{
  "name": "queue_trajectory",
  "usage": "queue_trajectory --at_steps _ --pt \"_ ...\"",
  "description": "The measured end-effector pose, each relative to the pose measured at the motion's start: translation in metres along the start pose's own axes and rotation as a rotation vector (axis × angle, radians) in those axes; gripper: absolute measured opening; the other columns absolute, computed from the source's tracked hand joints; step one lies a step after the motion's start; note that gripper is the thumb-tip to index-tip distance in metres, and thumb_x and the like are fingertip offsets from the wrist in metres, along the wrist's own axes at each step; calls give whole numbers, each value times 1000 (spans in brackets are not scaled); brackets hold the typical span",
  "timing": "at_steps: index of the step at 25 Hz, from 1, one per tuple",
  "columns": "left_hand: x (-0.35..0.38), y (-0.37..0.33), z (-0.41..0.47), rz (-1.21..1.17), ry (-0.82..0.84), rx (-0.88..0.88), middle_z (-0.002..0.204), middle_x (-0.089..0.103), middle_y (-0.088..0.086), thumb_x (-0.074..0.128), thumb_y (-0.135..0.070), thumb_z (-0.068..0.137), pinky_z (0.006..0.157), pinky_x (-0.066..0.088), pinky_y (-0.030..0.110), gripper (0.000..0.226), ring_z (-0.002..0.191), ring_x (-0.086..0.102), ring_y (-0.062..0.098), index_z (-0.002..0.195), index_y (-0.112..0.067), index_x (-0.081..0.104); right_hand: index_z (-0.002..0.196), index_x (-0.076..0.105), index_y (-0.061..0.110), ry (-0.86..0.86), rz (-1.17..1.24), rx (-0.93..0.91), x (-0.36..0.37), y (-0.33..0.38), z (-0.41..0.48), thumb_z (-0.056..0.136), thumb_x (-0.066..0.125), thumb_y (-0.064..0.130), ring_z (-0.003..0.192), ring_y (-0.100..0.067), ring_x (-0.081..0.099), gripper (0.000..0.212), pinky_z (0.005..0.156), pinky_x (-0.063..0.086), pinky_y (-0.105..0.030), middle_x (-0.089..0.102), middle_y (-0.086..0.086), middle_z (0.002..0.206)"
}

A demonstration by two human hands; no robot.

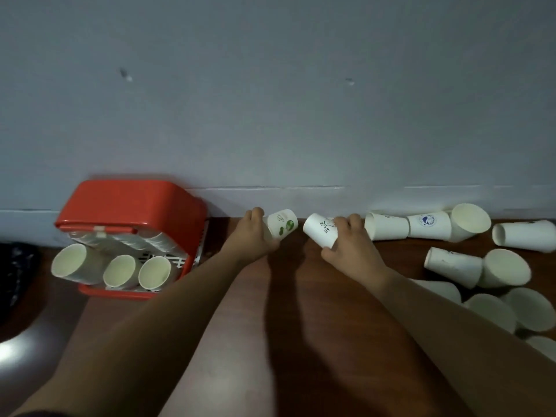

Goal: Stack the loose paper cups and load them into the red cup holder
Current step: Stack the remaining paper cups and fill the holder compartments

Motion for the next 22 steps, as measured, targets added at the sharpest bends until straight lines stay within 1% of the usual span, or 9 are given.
queue_trajectory --at_steps 3,6,8,10,13,15,17,19,22 --pt "-49 10 -41 -59 -50 12 122 49 12 79 -32 78 83 44 33 64 110 54 28 124 -5 44 127 49 12 20 150 23 -19 48 -25 72 71 32 105 -33 51 63 93 45 -40 40 -9 119" --pt "-96 32 -81 -61 -96 70 116 47 6 76 -33 78 81 37 29 57 107 53 26 121 -8 47 128 47 15 87 211 25 -31 102 -46 74 72 35 116 -26 47 62 96 41 -34 41 -6 127" --pt "-128 54 -108 -71 -119 46 119 44 3 72 -40 78 84 40 31 62 108 52 25 127 -13 46 134 43 16 131 242 17 -38 138 -61 77 73 35 119 -23 47 67 93 39 -29 39 -5 134" --pt "-157 80 -133 -85 -145 6 127 42 3 70 -44 77 90 43 34 70 113 51 26 136 -16 42 137 41 17 143 258 -18 -38 172 -71 75 75 34 119 -21 49 72 90 41 -26 39 -4 136" --pt "-188 125 -160 -111 -177 -59 143 41 5 74 -40 82 101 43 38 79 126 47 24 146 -16 34 133 43 16 162 257 -86 -28 217 -79 72 77 34 115 -19 51 73 89 46 -26 43 -1 131" --pt "-203 157 -174 -84 -174 -99 140 47 5 74 -45 81 97 45 38 78 121 51 24 143 -17 37 128 48 17 183 225 -156 -16 248 -81 72 77 35 112 -18 52 66 88 43 -24 45 -1 126" --pt "-213 183 -183 -47 -171 -124 135 50 5 76 -48 78 93 48 38 73 115 54 25 136 -18 42 129 50 18 191 222 -205 -4 276 -81 73 76 33 112 -19 50 63 89 40 -24 46 -4 125" --pt "-217 206 -184 -31 -195 -141 142 43 9 78 -46 77 97 48 42 74 120 53 30 135 -17 43 133 49 17 181 217 -230 9 300 -77 75 75 33 114 -23 50 66 93 42 -29 47 -7 127" --pt "-215 230 -176 23 -192 -194 157 24 13 78 -47 78 102 46 40 81 127 51 31 143 -16 40 137 43 10 147 196 -232 30 324 -69 73 76 30 117 -28 49 75 99 44 -38 47 -10 130"
Point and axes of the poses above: each hand's wrist, its own z-axis towards the middle knuckle, its own x-axis out of the palm, y = z × x, the point moved 1 cm from there along z, towards the middle knuckle
